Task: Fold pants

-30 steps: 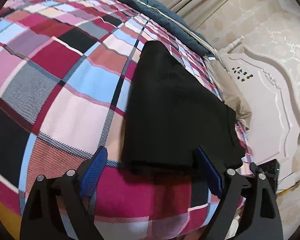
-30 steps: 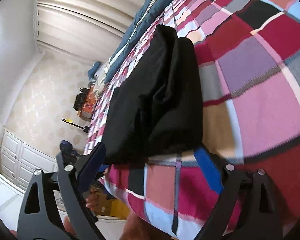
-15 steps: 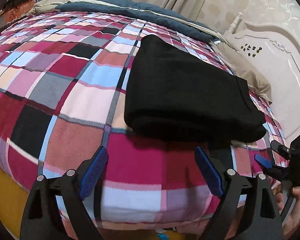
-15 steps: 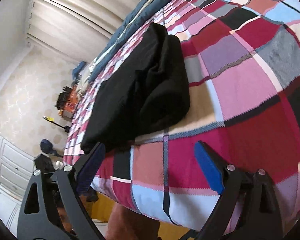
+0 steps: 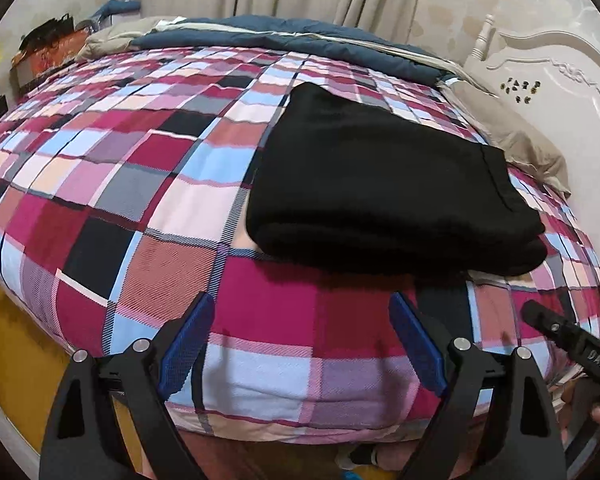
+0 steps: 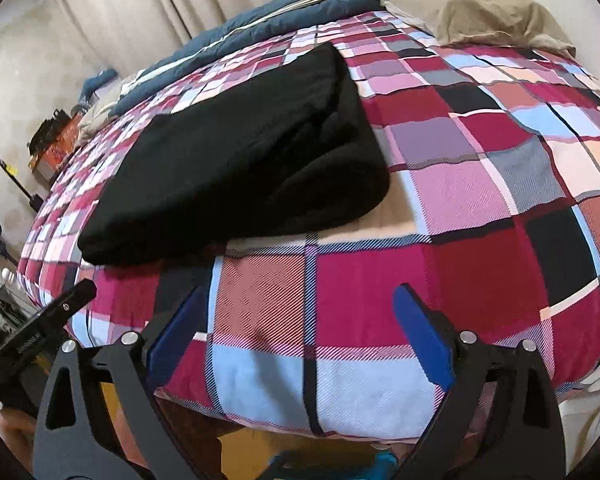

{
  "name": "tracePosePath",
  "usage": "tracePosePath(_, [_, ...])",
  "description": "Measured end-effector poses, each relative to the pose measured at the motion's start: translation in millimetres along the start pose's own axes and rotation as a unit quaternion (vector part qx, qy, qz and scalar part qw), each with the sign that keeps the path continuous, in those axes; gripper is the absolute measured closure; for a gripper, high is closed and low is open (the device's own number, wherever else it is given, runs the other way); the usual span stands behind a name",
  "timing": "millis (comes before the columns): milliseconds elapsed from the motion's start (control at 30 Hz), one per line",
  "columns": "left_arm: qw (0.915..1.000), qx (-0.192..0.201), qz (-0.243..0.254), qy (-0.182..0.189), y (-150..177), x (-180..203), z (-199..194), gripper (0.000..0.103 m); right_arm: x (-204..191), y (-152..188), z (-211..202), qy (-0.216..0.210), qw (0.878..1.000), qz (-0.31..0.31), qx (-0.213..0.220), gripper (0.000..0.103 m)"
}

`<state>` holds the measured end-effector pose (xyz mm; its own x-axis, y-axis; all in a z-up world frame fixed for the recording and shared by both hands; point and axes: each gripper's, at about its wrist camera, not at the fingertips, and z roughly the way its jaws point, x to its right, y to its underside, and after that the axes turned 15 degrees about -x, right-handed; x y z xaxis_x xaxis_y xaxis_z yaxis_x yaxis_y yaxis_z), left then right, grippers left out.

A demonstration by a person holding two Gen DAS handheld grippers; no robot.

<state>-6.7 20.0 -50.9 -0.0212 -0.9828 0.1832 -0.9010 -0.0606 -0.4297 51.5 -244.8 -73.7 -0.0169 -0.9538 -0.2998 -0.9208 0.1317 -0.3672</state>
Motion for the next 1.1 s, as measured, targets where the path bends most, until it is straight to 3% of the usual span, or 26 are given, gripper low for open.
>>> tracePosePath(467, [0.9996, -0.004, 0.017, -0.020, 9.8, 22.3, -0.7, 0.015, -8.4, 8.4, -3.5, 0.042, 0.999, -0.026, 0.017, 0.008])
tracePosePath(600, [0.9983, 0.013, 0.039, -0.042, 11.1, 34.8, -6.7, 0.015, -8.3, 8.3, -4.2, 0.042, 0.999, -0.026, 0.019, 0.008])
tracePosePath(1100, [0.9982, 0.012, 0.036, -0.046, 12.7, 43.0, -11.5, 0.015, -12.1, 9.7, -5.3, 0.042, 0.999, -0.031, 0.017, 0.008])
